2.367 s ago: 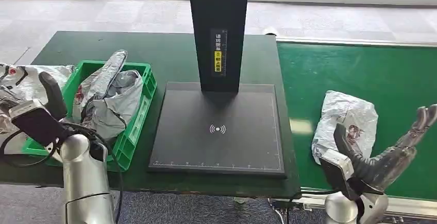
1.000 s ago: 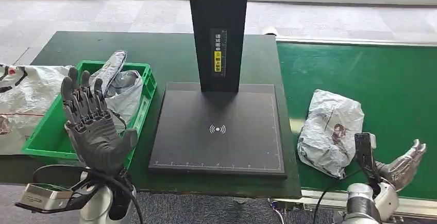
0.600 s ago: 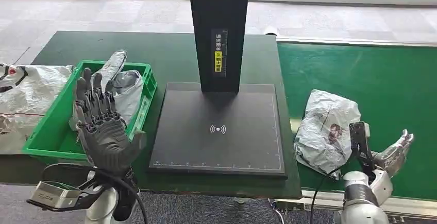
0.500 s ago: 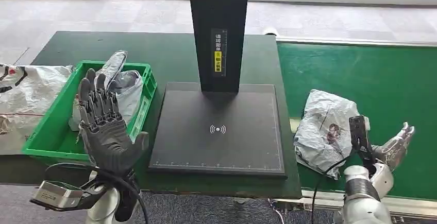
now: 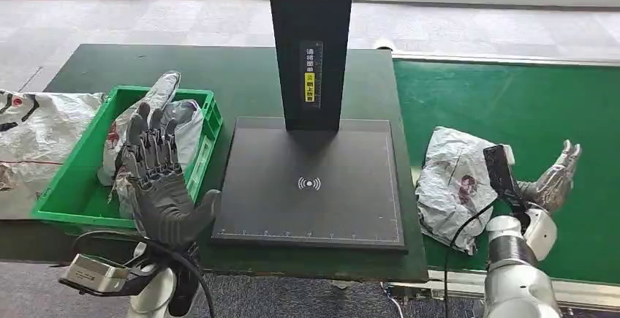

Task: Moved the parcel from conveyor to table for the left to box.

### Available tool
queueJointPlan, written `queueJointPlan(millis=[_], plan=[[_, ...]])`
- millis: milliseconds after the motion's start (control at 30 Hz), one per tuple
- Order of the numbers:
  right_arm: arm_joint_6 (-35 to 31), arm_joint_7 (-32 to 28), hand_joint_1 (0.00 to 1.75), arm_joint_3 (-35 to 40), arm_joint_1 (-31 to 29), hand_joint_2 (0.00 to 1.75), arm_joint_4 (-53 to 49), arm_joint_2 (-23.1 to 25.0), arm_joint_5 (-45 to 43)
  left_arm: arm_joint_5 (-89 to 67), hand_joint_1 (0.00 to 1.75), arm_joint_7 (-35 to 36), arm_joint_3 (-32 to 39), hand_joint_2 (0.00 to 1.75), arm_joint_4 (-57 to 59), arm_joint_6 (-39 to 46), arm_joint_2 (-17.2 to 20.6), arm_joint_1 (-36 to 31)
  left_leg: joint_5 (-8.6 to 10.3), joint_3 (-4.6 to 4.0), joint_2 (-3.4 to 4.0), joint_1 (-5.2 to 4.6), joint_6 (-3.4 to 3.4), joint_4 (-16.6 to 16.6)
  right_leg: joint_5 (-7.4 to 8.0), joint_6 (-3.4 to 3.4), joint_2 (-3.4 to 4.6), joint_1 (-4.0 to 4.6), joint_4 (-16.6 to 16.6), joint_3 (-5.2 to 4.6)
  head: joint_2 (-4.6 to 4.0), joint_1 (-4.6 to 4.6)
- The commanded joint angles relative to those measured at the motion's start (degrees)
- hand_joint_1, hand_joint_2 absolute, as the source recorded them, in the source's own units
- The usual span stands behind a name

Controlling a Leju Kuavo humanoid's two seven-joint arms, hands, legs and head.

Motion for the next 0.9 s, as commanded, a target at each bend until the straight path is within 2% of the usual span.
queueJointPlan(millis=[33, 133, 167, 233, 300, 667, 833, 900], plan=[[-0.02, 7.19, 0.0, 8.22, -3.49, 1.75, 6.75, 1.44, 6.93, 0.26, 0.0, 0.19, -3.76, 1.75, 2.8, 1.56, 3.7, -1.16, -0.01, 0.22, 0.25, 0.02, -0.02, -0.14, 0.06, -0.07, 0.27, 0.03, -0.12, 0.12, 0.0, 0.0], [4.27, 12.95, 0.0, 11.48, -4.07, 1.75, 10.75, 1.2, 10.58, 0.4, 0.0, 0.19, -4.42, 1.75, 2.77, 1.81, 4.24, -1.24, -0.02, 0.16, 0.21, 0.01, -0.02, -0.08, 0.04, -0.04, 0.23, 0.01, -0.07, 0.07, 0.0, 0.0], [8.8, 15.01, 0.0, 12.28, -4.1, 1.75, 11.53, 1.2, 11.43, 0.39, 0.0, 0.19, -4.68, 1.75, 2.78, 1.8, 4.45, -1.41, -0.01, 0.2, 0.24, 0.03, -0.02, -0.13, 0.07, -0.06, 0.26, 0.04, -0.14, 0.12, 0.0, 0.0], [13.39, 15.93, 0.0, 11.91, -3.88, 1.75, 12.07, 1.54, 10.86, 0.39, 0.0, 0.19, -4.73, 1.75, 2.81, 1.52, 4.48, -1.75, -0.02, 0.19, 0.22, 0.02, -0.01, -0.11, 0.04, -0.04, 0.24, 0.04, -0.1, 0.1, 0.0, 0.0], [15.95, 14.19, 0.0, 11.02, -3.27, 1.75, 11.58, 2.15, 9.28, 0.27, 0.0, 0.19, -4.72, 1.75, 2.88, 1.48, 4.44, -2.0, -0.01, 0.2, 0.16, 0.04, -0.02, -0.11, 0.04, -0.04, 0.19, 0.05, -0.11, 0.13, 0.0, 0.0], [20.49, 11.61, 0.0, 9.92, -3.51, 1.75, 11.51, 2.61, 6.83, -0.46, 0.0, 0.19, -4.6, 1.75, 1.64, 2.19, 4.78, -1.06, 0.0, 0.17, 0.07, 0.04, -0.02, -0.1, 0.02, -0.04, 0.09, 0.04, -0.1, 0.12, 0.0, 0.0], [23.9, 14.67, 0.0, 9.86, -3.49, 1.75, 11.74, 2.31, 6.57, -0.61, 0.0, 0.19, -5.15, 1.75, 2.14, 1.86, 5.02, -0.01, 0.01, 0.15, 0.08, 0.0, -0.02, -0.11, 0.01, -0.04, 0.1, 0.01, -0.07, 0.09, 0.0, 0.0], [26.97, 18.8, 0.0, 10.81, -3.35, 1.75, 12.05, 2.37, 7.75, -0.82, 0.0, 0.19, -5.25, 1.75, 1.7, 2.64, 5.43, 0.4, 0.01, 0.15, 0.07, 0.02, -0.01, -0.11, 0.01, -0.03, 0.08, 0.02, -0.1, 0.11, 0.0, 0.0]])
